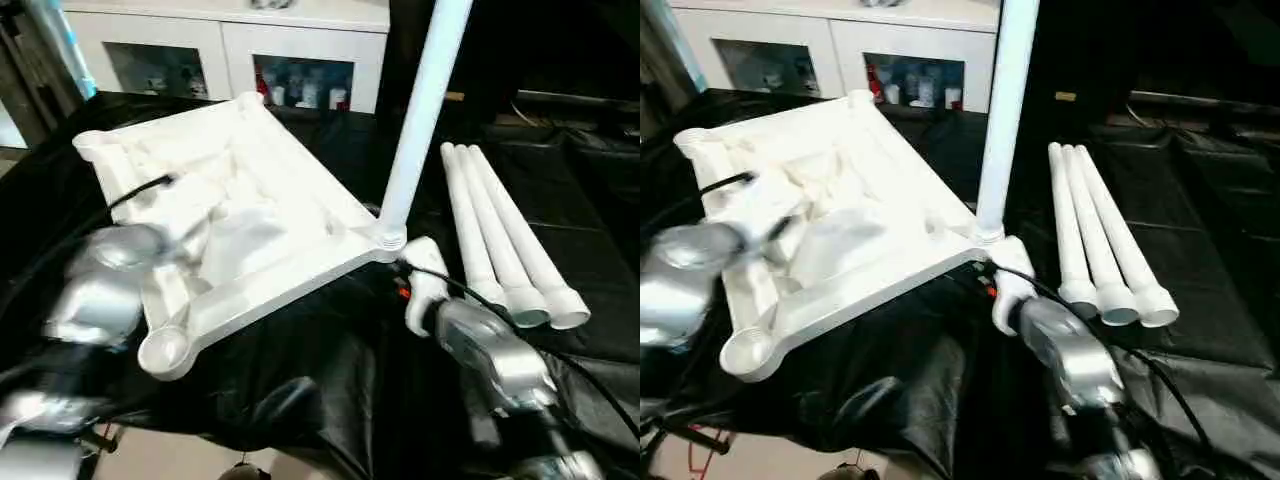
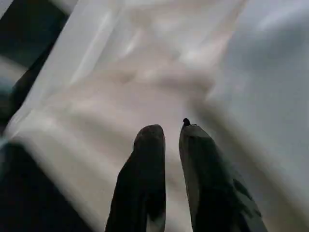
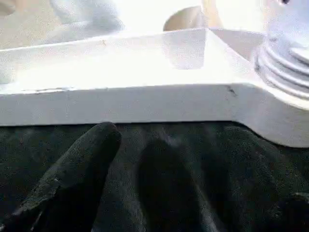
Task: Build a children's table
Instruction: Rotate table base
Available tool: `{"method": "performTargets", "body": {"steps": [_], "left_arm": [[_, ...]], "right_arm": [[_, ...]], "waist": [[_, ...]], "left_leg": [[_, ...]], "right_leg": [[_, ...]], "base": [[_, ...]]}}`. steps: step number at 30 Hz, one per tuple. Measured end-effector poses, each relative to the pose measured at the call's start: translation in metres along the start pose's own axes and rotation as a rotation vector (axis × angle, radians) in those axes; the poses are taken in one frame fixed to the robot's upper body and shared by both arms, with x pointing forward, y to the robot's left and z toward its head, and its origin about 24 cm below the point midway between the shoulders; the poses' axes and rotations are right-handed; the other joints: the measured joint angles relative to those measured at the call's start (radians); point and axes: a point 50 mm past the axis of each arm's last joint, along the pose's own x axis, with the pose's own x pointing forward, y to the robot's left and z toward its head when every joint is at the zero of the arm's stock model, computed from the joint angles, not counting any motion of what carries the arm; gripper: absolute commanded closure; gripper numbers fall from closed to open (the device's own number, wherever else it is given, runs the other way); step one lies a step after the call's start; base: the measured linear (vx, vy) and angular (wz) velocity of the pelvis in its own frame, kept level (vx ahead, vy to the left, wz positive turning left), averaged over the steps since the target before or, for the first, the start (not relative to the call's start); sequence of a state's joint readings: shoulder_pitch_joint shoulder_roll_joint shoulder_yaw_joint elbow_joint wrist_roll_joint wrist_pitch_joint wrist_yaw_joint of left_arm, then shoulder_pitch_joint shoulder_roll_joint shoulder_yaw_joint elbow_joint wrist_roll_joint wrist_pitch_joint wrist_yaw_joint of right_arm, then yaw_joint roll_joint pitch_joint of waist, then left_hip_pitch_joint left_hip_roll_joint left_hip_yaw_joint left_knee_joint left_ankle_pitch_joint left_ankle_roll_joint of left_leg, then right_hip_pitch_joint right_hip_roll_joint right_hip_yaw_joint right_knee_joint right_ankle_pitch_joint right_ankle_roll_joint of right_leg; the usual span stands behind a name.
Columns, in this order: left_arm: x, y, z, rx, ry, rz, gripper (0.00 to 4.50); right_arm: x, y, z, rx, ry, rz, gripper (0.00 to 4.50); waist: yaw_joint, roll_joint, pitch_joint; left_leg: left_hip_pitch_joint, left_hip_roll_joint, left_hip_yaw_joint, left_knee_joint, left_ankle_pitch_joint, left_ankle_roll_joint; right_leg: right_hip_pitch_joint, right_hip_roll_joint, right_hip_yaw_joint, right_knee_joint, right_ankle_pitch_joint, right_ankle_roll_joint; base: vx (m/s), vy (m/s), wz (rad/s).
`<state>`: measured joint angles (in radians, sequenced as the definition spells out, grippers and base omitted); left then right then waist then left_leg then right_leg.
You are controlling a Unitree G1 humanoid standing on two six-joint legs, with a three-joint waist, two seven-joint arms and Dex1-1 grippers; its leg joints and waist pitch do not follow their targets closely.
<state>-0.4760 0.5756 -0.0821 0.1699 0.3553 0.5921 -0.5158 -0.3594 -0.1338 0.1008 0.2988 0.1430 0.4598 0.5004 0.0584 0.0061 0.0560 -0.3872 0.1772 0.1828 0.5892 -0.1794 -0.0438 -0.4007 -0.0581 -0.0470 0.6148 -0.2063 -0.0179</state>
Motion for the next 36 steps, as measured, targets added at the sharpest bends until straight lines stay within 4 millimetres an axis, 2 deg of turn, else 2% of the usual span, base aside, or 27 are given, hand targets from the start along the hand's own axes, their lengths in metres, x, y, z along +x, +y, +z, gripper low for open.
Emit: {"method": "performTargets", "body": {"steps": [4,8,9,12,18,20,24,29,31,36], "left_arm": [[-0.01,0.015,-0.019,0.03,0.121,0.071,3.76],[-0.011,0.012,-0.028,0.03,0.179,0.059,3.76],[-0.011,0.011,-0.03,0.032,0.191,0.047,4.01],[-0.011,0.005,-0.031,0.008,0.187,-0.006,4.24],[-0.008,-0.026,-0.027,0.031,0.136,-0.23,4.5],[-0.008,-0.026,-0.028,0.035,0.141,-0.255,4.5],[-0.017,-0.038,-0.037,0.118,0.18,-0.411,4.5],[-0.027,-0.042,-0.036,0.175,0.154,-0.526,4.5],[-0.035,-0.048,-0.036,0.181,0.124,-0.636,4.5],[-0.047,-0.084,-0.013,0.131,-0.047,-0.916,4.5]], "right_arm": [[0.009,0.001,0.002,-0.007,0.021,-0.018,0.7],[0.015,0.003,0.005,-0.009,0.028,-0.025,0.7],[0.017,0.003,0.006,-0.008,0.031,-0.025,0.7],[0.019,0.002,0.003,-0.002,0.039,-0.031,0.7],[0.024,0.003,0.005,-0.001,0.041,-0.029,0.87],[0.025,0.002,0.005,-0.002,0.042,-0.027,1.15],[0.032,0.004,0.008,-0.003,0.047,-0.018,1.35],[0.037,0.004,0.008,-0.005,0.052,-0.015,1.79],[0.038,0.004,0.008,-0.009,0.052,-0.016,2.0],[0.04,0.0,0.009,-0.028,0.06,-0.028,2.53]], "waist": [[0.003,0.0,0.0],[0.002,0.0,0.0],[0.001,0.0,0.0],[0.0,0.0,0.0],[-0.002,0.0,0.0],[-0.004,0.0,0.0],[-0.013,0.001,0.0],[-0.02,0.002,-0.001],[-0.026,0.001,-0.001],[-0.024,0.0,-0.001]], "left_leg": [[0.0,0.0,0.0,0.0,0.0,0.0],[0.0,0.0,0.0,0.002,0.0,-0.001],[0.001,0.0,0.0,0.002,0.001,-0.001],[0.001,0.0,0.0,0.002,0.001,-0.002],[0.002,0.0,-0.001,0.003,0.002,-0.003],[0.002,0.0,-0.001,0.003,0.002,-0.003],[0.003,0.0,-0.001,0.003,0.002,-0.004],[0.005,0.0,-0.001,0.003,0.002,-0.004],[0.004,0.0,-0.001,0.003,0.002,-0.004],[0.004,-0.001,-0.001,0.003,0.002,-0.004]], "right_leg": [[0.0,0.0,0.0,0.001,0.0,0.0],[0.001,0.0,0.0,0.001,0.001,0.0],[0.001,0.0,0.0,0.001,0.002,0.0],[0.001,0.0,0.001,0.002,0.003,0.0],[0.001,0.0,0.001,0.003,0.003,0.0],[0.001,0.0,0.001,0.003,0.003,0.0],[0.001,0.0,0.001,0.004,0.003,0.0],[0.001,0.0,0.002,0.006,0.003,0.0],[0.001,0.0,0.002,0.006,0.003,0.0],[0.001,0.0,0.002,0.006,0.003,0.0]], "base": [[0.0,0.0,0.0],[0.0,0.0,0.0],[0.0,0.0,0.0],[0.0,0.0,0.0],[0.0,0.0,0.0],[0.0,0.0,0.0],[0.0,0.0,0.0],[0.0,0.0,0.0],[0.0,0.0,0.0],[0.0,0.0,0.0]]}}
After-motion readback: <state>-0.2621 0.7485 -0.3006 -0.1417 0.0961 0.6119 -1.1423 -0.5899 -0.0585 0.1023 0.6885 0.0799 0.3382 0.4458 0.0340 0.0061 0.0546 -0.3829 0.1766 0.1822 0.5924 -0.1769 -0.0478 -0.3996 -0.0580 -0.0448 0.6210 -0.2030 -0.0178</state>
